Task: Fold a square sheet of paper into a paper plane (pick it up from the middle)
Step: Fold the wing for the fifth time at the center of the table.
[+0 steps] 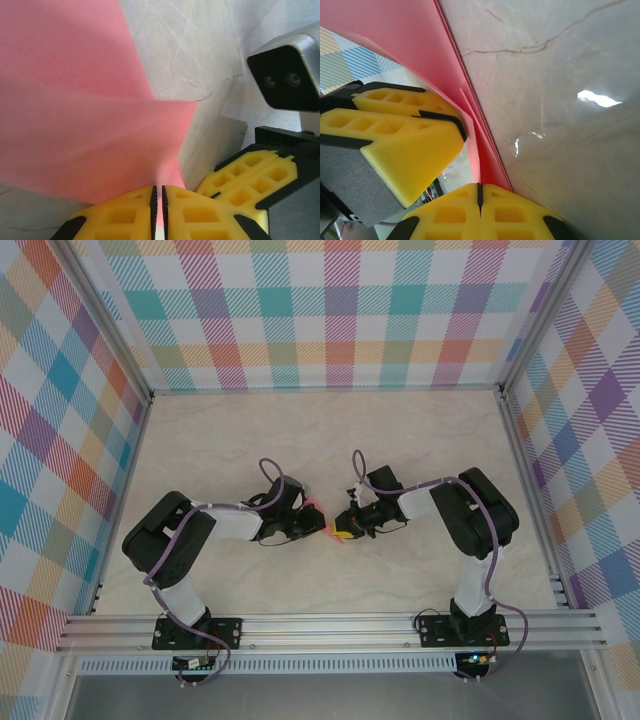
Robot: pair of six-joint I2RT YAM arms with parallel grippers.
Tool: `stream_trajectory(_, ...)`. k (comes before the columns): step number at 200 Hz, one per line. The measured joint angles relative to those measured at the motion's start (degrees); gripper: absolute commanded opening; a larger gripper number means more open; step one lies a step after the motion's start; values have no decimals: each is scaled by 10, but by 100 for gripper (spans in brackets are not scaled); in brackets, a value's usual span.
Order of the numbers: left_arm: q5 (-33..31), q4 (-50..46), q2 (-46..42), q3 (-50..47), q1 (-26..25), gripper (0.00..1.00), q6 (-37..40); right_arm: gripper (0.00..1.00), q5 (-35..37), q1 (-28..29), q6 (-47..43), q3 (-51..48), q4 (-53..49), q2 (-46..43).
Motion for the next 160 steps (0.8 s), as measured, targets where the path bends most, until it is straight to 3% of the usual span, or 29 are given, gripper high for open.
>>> stream_trajectory(50, -9, -66, 17, 43, -3, 12, -21, 14, 6, 0, -11, 5, -15, -7)
stream_trajectory(83, -13, -93, 23, 61, -3, 12, -28, 19, 62, 0, -42, 5, -72, -55)
stream_trajectory(115, -14, -107, 25, 69, -3, 12, -29, 19, 107, 1, -63, -2, -100, -122)
stream_trajectory(160, -18, -118, 26, 74, -4, 11, -29, 10, 150, 36, -83, 13, -142, -146)
